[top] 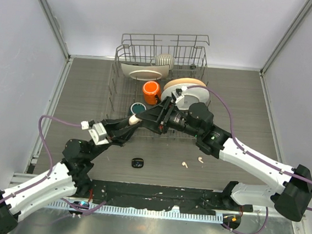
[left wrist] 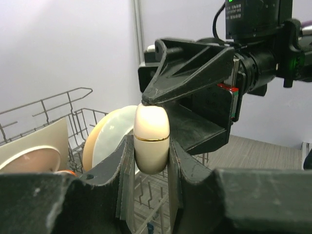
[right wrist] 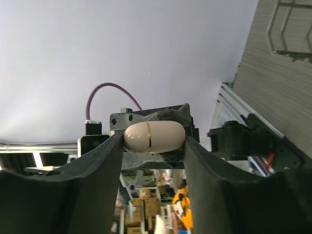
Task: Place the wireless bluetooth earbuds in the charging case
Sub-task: Pick up the charging case at the center of the board, then open the charging case.
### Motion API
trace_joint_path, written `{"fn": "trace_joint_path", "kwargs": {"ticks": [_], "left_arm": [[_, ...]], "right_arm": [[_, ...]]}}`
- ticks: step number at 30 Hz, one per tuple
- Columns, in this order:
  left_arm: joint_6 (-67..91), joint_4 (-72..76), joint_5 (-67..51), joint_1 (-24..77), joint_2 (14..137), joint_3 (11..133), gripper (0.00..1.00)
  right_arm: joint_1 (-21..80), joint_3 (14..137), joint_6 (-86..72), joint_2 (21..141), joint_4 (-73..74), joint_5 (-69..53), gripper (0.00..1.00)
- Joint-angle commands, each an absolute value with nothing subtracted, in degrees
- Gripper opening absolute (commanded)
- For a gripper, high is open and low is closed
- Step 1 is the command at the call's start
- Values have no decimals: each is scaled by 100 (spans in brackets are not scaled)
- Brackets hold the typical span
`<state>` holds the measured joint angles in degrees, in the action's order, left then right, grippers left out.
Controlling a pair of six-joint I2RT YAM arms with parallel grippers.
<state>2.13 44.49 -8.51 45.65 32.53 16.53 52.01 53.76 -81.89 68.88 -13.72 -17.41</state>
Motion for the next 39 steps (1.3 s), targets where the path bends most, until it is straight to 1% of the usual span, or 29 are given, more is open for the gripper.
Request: {"fn": "trace_joint_path", "kwargs": {"ticks": [1, 3, 4, 7, 11, 14, 17, 21, 30, 39], "left_arm": [[623, 5560, -625, 4570, 3217, 1311, 0], [992, 6097, -284, 4570, 3147, 907, 0], [1089, 6552, -194, 4562, 3129, 775, 0], [1257, 6645, -123, 4570, 2910, 528, 0], [1353, 6688, -351, 4570, 2707, 370, 0], [1389, 6733, -649, 4570, 2602, 351, 0], [1459, 6566, -948, 4570, 2566, 448, 0], [1485, 6416, -1195, 4570, 2680, 580, 0], [1494, 6468, -1503, 4570, 3119, 817, 0], [1573, 6592, -1723, 4570, 3392, 958, 0]], "right_arm": [[5238, 5844, -6668, 6611, -590, -1372, 61], [5230, 5950, -6146, 6452, -205, -1039, 64], [5238, 6011, -5604, 6242, -89, -915, 66], [5229, 6003, -4872, 5881, -44, -782, 71], [5238, 6310, -3599, 5862, 587, -1150, 71], [5238, 6731, -3157, 6177, 1229, -1519, 72], [5247, 7005, -3024, 6398, 1608, -1704, 72], [5273, 7066, -3006, 6521, 1441, -2003, 72], [5432, 7242, -2883, 6741, 1608, -2215, 72], [5467, 7356, -2813, 6864, 1837, -1837, 71]]}}
